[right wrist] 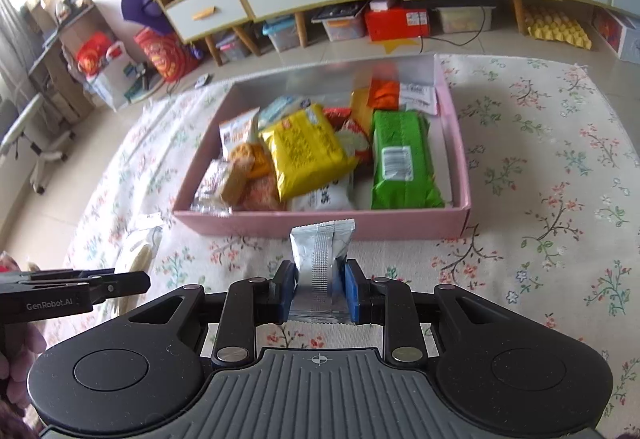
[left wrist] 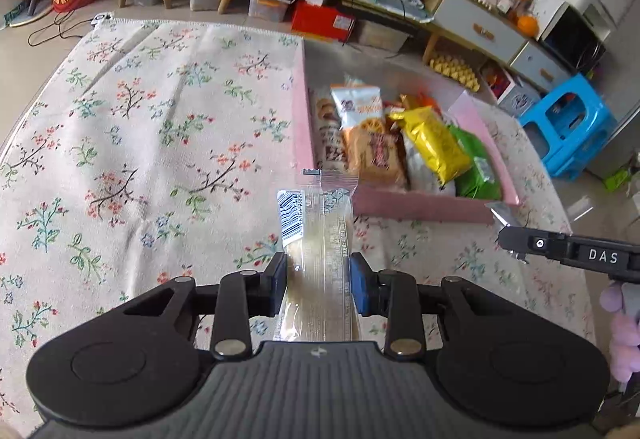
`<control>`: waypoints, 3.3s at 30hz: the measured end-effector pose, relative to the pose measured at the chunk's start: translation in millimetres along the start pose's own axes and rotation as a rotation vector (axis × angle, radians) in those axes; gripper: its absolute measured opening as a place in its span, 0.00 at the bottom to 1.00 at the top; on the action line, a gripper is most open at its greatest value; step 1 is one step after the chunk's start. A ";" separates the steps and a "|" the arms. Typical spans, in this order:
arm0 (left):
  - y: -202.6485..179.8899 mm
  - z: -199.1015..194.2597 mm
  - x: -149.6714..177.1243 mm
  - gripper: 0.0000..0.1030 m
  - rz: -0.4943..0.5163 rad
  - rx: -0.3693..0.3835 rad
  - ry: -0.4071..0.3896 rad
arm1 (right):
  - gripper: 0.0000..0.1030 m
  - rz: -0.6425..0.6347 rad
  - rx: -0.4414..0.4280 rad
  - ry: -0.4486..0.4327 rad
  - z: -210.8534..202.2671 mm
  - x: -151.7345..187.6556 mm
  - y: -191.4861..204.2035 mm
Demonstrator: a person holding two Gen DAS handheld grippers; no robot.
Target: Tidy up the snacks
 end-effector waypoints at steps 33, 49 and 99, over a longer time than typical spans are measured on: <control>-55.7 59.1 -69.5 0.29 -0.048 0.083 -0.188 | 0.25 0.269 -0.127 -0.081 46.5 -65.5 -31.1; -48.5 71.8 -84.8 0.29 -0.041 0.074 -0.297 | 0.29 0.356 -0.185 -0.123 59.2 -74.0 -47.3; -53.5 -23.2 20.1 1.00 0.092 -0.234 -0.123 | 0.92 0.002 0.213 -0.164 -70.1 31.1 -42.9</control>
Point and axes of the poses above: each gripper's, at about its wrist camera, not at the fingertips, and z roughly the way its jaws point, y to its left, x to its underside, the point moved 6 cm from there along z, roughly the way its jaws point, and after that the axes turned 6 degrees about x, right-handed, at the moved point
